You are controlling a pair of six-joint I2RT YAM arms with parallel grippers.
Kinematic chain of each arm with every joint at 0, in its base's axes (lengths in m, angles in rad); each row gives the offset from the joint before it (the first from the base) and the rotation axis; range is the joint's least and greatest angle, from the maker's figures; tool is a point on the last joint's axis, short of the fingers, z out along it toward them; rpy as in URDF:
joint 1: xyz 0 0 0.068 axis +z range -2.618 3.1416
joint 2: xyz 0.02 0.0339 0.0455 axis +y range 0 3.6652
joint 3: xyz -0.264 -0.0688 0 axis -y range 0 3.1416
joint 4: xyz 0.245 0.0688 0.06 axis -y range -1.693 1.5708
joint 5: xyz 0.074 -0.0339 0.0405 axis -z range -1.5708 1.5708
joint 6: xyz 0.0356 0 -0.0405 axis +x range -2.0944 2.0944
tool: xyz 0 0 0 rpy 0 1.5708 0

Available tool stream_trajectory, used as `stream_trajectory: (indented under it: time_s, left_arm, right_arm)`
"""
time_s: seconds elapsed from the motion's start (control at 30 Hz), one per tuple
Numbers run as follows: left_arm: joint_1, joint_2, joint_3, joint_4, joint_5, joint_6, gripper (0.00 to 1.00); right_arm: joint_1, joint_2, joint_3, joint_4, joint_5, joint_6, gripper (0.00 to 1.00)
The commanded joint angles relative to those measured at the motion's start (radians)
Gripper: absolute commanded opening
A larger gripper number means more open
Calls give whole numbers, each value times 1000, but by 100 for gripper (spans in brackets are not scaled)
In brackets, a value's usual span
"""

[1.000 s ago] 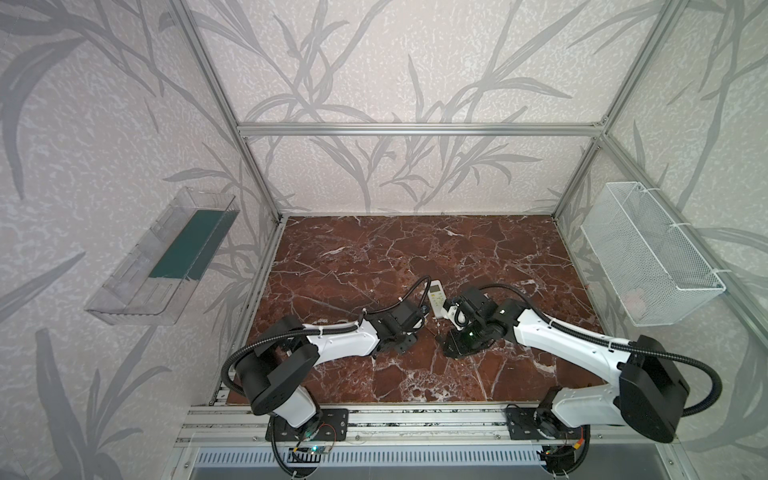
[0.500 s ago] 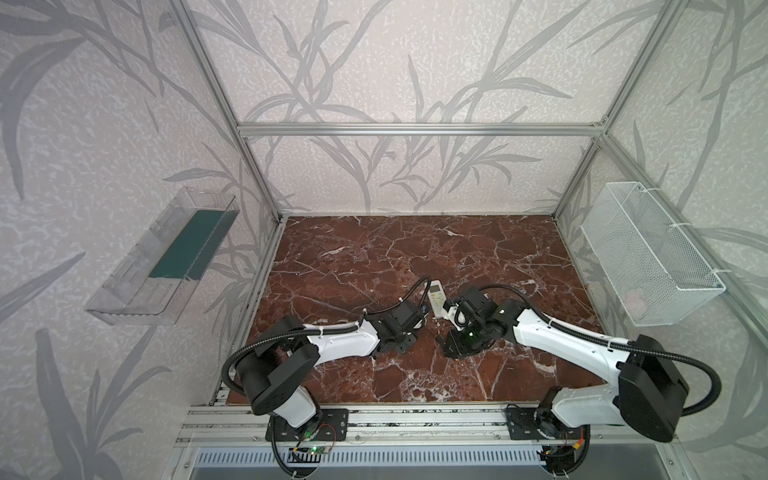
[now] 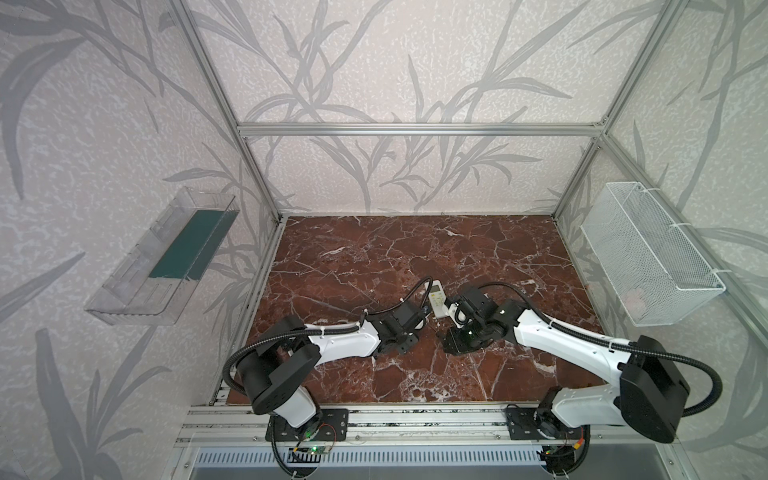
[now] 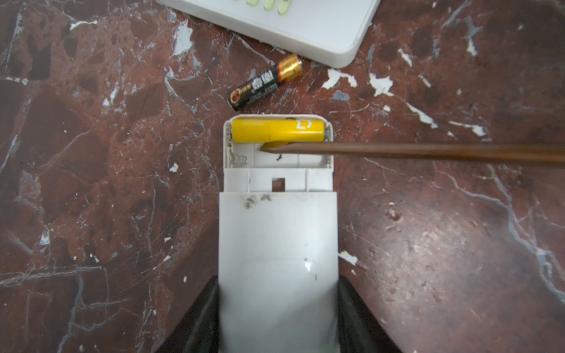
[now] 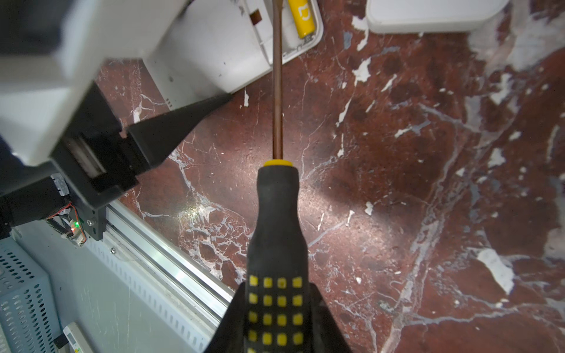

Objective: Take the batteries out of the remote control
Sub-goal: 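Pry the yellow battery out with the screwdriver tip using the right gripper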

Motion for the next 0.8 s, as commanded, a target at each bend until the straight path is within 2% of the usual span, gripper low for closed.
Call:
stream_trajectory:
  time_s: [0.0, 0.23, 0.5, 0.77]
  left_arm:
    - [-3, 21, 14, -43, 4, -10, 41]
    - [-1, 46, 29, -74, -27, -77, 41]
    - [-1, 64, 37, -56, 39, -122, 42]
    - [1, 67, 27, -40, 93, -165, 47]
  right_arm:
    - [-9, -39, 5, -15, 59, 1, 0]
    - [-7, -43, 31, -66, 41, -32, 0]
    - [52, -27, 20, -60, 11, 0, 0]
    - [52, 45, 31, -64, 105, 43, 0]
